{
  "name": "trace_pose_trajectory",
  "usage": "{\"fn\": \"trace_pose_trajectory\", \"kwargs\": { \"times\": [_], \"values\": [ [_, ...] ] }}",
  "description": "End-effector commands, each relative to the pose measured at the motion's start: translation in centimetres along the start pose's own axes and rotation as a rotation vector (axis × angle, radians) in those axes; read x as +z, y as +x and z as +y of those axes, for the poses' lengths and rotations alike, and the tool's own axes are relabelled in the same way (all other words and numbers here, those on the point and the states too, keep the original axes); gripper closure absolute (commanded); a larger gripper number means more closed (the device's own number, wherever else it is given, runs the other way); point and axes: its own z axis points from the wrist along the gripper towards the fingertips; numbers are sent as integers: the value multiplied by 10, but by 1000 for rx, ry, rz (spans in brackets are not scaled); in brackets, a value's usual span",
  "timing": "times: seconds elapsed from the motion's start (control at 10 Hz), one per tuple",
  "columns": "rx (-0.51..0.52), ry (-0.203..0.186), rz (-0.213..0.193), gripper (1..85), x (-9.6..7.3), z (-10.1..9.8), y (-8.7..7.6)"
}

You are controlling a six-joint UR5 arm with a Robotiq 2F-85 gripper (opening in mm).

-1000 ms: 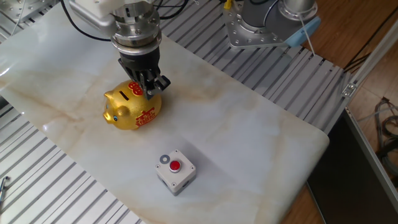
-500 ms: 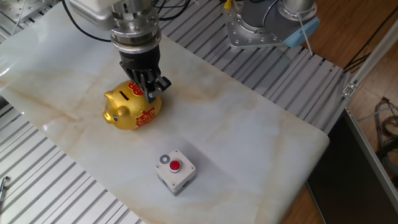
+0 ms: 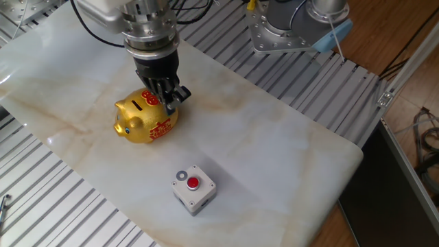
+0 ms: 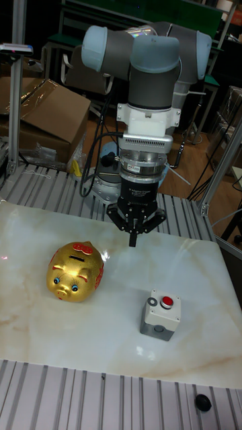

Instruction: Drop coins into a piggy bank

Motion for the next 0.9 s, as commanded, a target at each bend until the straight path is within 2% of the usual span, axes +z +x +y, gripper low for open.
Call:
{"fn": "trace_pose_trajectory", "kwargs": {
  "times": [0.0,0.1,0.3,0.4,0.5,0.8],
  "values": [
    [28,27,20,847,-6,4,-1],
    [17,34,16,847,-6,2,-1],
    [28,88,30,847,-9,-2,-1],
    [21,136,31,847,-8,-11,0],
    [20,158,38,847,-8,-15,2],
    [50,149,80,847,-5,-8,14]
  ]
}}
